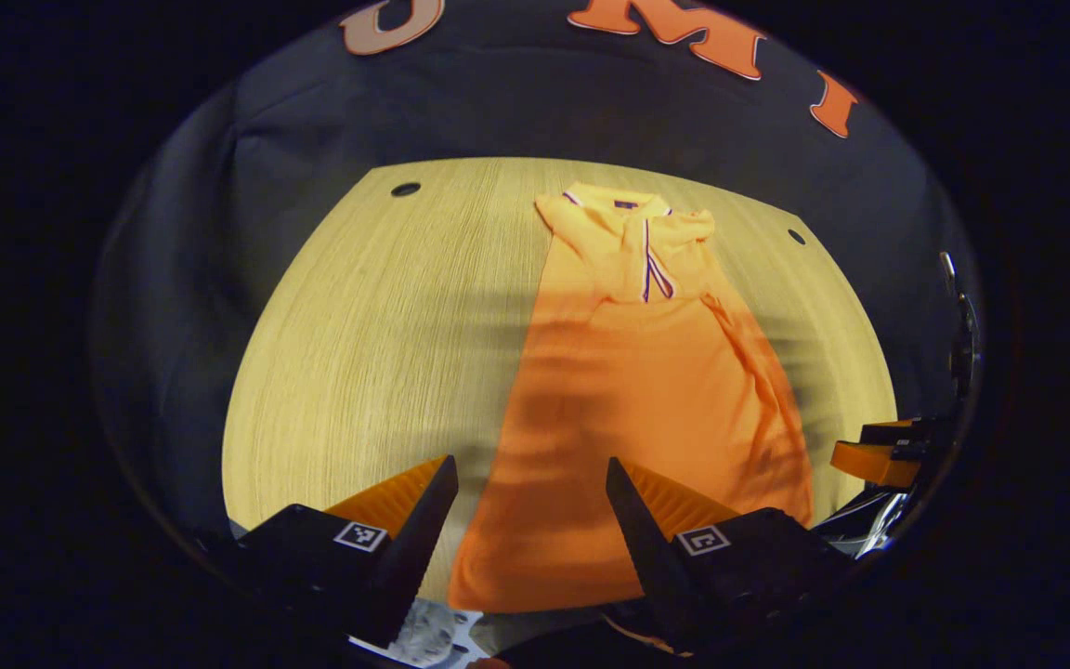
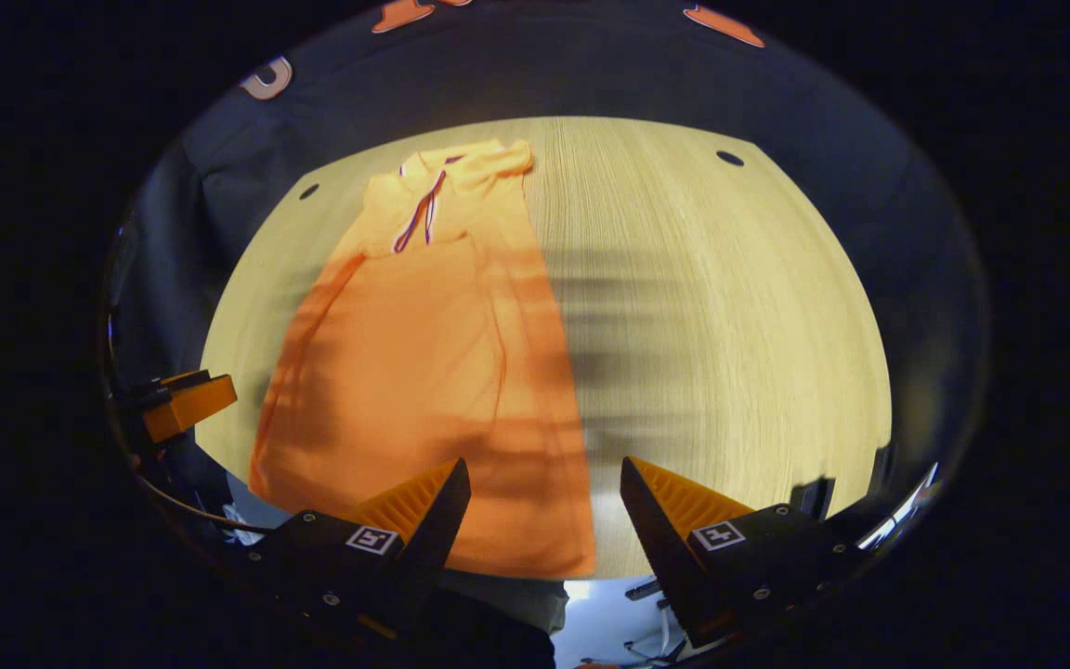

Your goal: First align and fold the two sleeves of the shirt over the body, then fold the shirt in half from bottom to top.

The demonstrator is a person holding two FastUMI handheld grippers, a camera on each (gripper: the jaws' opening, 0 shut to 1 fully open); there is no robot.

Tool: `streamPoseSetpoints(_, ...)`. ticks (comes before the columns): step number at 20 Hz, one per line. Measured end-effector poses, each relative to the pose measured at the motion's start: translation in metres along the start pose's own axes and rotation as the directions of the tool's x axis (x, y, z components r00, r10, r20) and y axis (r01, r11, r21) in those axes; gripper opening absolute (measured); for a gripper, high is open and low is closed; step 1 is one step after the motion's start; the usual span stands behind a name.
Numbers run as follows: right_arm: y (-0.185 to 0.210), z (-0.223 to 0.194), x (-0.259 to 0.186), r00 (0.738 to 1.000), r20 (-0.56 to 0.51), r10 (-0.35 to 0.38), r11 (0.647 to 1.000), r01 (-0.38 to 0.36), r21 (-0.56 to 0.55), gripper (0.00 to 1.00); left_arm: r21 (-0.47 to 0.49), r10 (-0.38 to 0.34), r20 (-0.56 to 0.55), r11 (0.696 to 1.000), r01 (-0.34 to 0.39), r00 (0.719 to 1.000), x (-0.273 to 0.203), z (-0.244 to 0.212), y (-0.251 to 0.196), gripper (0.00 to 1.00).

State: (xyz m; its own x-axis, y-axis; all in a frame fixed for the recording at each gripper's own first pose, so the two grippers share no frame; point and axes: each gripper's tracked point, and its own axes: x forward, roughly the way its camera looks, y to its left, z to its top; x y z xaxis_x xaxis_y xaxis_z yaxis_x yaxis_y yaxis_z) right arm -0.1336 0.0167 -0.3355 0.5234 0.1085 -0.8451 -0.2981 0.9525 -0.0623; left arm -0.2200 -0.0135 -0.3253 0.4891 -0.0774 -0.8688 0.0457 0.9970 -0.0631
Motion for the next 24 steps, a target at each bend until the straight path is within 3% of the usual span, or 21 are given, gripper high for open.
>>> streamPoseSetpoints(4,0.003,-0.047,0.011,0.993,-0.098,-0.061,0.996,0.054,-0.074,0.99,0.063,0.062,-0.037,0.996,-0.060,0.997,0.002,-0.036,0.025,0.97)
streamPoseSetpoints(7,0.004,-0.068,0.023,0.983,-0.168,-0.074,0.995,0.061,-0.084,0.99,0.065,0.051,-0.113,0.997,-0.044,0.992,0.012,-0.069,0.021,0.97)
streamPoseSetpoints(12,0.002,-0.080,0.034,0.975,-0.206,-0.088,0.992,0.067,-0.108,1.00,0.126,0.094,-0.145,0.989,-0.076,0.985,0.031,-0.087,0.020,0.99)
streamPoseSetpoints(18,0.003,-0.087,0.044,0.971,-0.215,-0.101,0.990,0.076,-0.122,1.00,0.128,0.143,-0.183,0.984,-0.121,0.973,0.054,-0.100,0.025,0.98)
streamPoseSetpoints(21,0.003,-0.089,0.045,0.973,-0.216,-0.077,0.993,0.055,-0.106,0.99,0.170,0.149,-0.224,0.979,-0.112,0.963,0.064,-0.116,0.021,0.98)
streamPoseSetpoints(24,0.003,-0.088,0.045,0.970,-0.230,-0.074,0.991,0.047,-0.121,0.98,0.146,0.127,-0.224,0.985,-0.096,0.966,0.067,-0.116,0.018,0.94)
